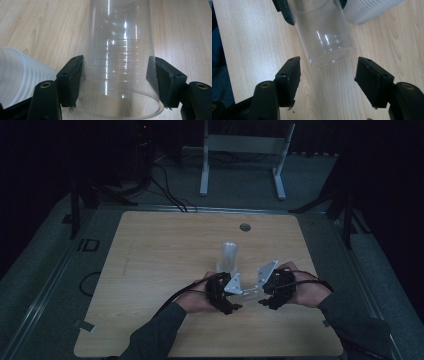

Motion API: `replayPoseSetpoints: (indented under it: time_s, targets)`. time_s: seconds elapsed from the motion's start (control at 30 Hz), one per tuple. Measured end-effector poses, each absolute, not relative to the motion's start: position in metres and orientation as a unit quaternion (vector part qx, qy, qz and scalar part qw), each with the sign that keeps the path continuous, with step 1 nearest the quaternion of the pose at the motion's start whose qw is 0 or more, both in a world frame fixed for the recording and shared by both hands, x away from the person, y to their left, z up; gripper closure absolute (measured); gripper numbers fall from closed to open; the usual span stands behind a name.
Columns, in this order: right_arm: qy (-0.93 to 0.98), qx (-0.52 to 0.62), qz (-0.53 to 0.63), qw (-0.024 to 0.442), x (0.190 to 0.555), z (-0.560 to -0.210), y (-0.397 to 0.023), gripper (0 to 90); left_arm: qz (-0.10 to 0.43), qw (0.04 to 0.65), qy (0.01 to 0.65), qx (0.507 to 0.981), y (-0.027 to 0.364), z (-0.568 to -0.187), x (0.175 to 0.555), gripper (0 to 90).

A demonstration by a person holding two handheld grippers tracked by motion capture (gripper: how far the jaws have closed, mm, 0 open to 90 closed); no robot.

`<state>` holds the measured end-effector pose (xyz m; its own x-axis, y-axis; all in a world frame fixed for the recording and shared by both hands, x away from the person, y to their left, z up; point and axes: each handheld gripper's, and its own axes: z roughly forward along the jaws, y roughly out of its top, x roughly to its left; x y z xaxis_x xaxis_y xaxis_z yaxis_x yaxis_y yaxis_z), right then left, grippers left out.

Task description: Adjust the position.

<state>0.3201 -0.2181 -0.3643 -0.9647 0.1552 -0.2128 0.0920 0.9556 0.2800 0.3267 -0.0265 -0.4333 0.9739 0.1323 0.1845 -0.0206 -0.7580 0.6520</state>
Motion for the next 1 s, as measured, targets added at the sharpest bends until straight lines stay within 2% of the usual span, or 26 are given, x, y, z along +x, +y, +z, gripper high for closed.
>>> replayPoseSetpoints:
  time_s: [1.0]
  targets:
    - [0.989,0.034,0.116,0.088,0.319,-0.389,-0.202,34.0,0.101,0.361,-0.002,0.927,-0.03,-0.432,0.319,31.6]
